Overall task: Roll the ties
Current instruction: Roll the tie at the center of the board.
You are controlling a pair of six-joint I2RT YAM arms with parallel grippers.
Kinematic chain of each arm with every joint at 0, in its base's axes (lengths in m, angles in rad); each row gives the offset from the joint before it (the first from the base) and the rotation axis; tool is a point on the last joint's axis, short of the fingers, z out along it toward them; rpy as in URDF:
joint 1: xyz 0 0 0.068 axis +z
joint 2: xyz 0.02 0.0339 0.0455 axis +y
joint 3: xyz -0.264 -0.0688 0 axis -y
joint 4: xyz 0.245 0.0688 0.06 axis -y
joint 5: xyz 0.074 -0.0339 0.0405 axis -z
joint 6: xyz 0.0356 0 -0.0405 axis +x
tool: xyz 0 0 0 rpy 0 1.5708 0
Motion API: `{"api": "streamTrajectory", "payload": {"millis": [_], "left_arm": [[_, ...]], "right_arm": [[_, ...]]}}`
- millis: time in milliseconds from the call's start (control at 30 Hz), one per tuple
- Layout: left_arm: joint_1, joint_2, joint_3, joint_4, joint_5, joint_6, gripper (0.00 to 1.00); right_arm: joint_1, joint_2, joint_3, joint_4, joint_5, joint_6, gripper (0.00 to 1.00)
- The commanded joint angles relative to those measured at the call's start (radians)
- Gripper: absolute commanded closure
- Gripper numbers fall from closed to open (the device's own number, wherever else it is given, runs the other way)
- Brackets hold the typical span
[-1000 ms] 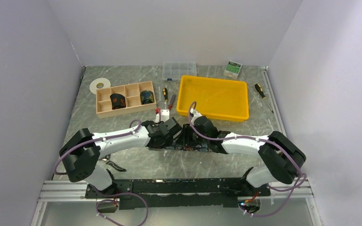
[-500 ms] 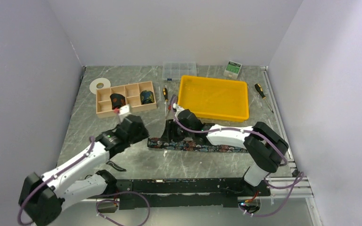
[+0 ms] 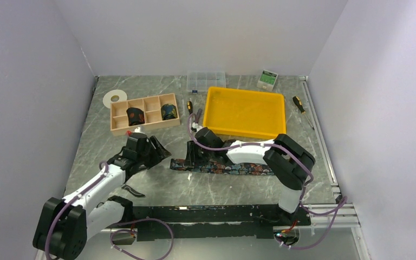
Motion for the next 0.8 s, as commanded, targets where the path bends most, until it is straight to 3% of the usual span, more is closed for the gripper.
{"api": "streamTrajectory", "payload": {"millis": [0,500,767], "left_arm": [[0.007,0.028,-0.003,0.111,0.099,0.034,0.37],[0.007,0.153,-0.030,0.292,0.264,0.087,0.42],[-0.002,0.136,-0.063,0.315,0.300,0.105,0.41]], "right_arm": [[0.002,0.000,0.016,-0.009,0.040,0.001,0.65],[-0.003,-0.009,-0.052,0.025,0.048,0.015,0.73],[-0.011,-0.007,-0.074,0.039,0.041,0.024,0.74]]}}
